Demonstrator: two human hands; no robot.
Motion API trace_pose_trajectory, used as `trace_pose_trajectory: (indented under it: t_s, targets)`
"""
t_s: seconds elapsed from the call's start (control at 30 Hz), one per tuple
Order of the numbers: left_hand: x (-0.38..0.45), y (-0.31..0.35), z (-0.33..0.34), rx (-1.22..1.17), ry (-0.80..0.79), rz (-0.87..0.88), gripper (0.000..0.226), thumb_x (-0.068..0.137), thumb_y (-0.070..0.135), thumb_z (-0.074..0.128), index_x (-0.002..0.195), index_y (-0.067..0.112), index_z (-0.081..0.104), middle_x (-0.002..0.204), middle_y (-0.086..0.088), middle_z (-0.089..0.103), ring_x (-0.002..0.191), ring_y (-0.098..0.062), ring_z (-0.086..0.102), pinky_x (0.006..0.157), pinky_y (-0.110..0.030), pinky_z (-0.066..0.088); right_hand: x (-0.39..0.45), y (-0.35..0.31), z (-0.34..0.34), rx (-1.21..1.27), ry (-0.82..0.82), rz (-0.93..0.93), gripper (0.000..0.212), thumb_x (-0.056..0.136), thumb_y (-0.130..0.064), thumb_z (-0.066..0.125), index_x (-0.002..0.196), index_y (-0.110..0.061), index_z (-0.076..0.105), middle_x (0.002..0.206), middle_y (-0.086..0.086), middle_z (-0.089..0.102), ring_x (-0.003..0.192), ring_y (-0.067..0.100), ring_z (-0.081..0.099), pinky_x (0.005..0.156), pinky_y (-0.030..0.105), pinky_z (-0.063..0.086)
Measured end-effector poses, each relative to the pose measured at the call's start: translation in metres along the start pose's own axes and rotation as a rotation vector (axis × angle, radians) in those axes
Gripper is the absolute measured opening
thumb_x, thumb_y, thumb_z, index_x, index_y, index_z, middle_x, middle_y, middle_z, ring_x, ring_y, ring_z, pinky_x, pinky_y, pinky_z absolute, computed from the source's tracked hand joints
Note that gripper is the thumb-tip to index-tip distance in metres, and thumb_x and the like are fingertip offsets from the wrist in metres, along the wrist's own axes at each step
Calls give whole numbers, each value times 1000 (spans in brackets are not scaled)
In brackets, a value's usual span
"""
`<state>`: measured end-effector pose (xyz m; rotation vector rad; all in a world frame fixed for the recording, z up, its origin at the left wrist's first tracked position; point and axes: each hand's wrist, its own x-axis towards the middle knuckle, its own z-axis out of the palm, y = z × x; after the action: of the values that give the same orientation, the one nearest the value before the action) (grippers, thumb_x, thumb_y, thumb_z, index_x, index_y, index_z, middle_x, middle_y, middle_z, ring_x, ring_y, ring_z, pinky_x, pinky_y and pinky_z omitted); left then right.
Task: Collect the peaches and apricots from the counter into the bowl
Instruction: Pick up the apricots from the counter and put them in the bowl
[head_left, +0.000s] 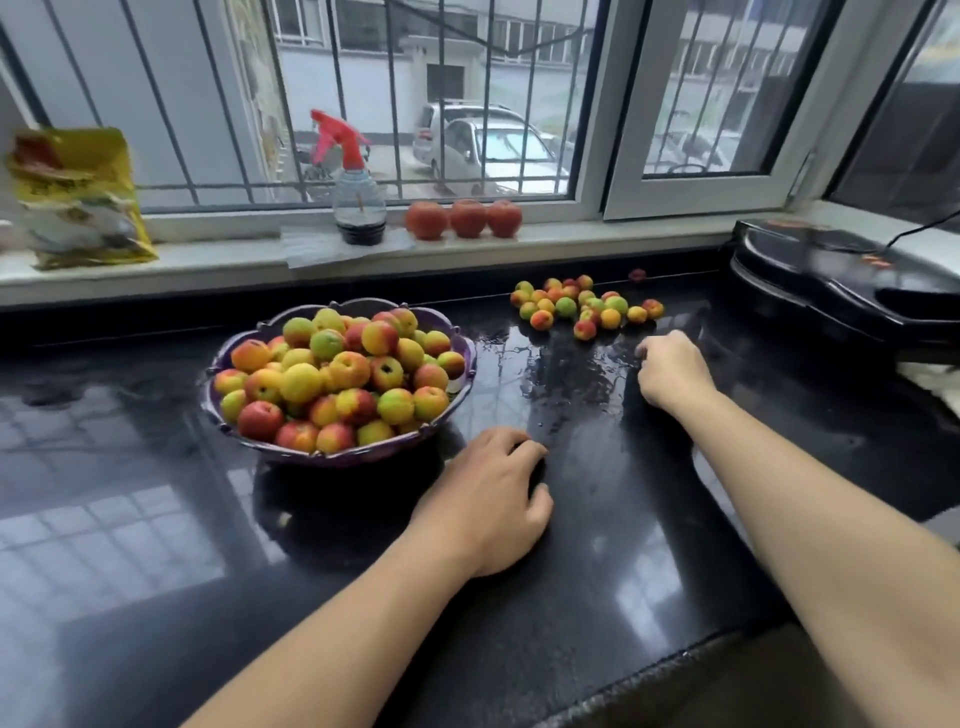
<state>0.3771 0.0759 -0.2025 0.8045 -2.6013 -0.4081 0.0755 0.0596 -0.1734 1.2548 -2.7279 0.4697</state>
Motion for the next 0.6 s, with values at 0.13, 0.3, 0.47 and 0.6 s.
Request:
trace_pose_trajectory:
  t_s: [0.13,0.3,0.47,0.6]
  targets:
    - [-23,8,-19,-46,177,140,35,94,10,59,127,5,69,128,-10,65,119,-29,60,103,-37,49,-40,-77,-23,522,59,-166,26,99,-8,55,118,-11,72,116,11,66,102,26,63,85,30,51]
    - [-69,-30,-62,141,575,265,24,90,11,64,112,8,73,113,-8,69,107,-28,60,93,-39,49,-96,-169,-42,1003,-110,-451,23,101,-12,52,111,-24,68,83,-7,65,58,-1,56,51,17,46]
    - [-95,-80,-79,323,661,59,29,92,22,72,118,11,76,122,-14,66,119,-39,56,101,-55,46,-89,-216,-35,1170,-176,-256,25,105,-20,40,118,-24,61,85,-1,60,66,10,52,54,24,43]
    - [-91,-89,-74,327,655,100,28,94,31,73,115,14,79,119,-11,67,120,-36,55,103,-52,44,-70,-226,-28,1198,-283,-269,26,108,-26,37,122,-24,59,104,-2,60,97,15,59,83,30,52]
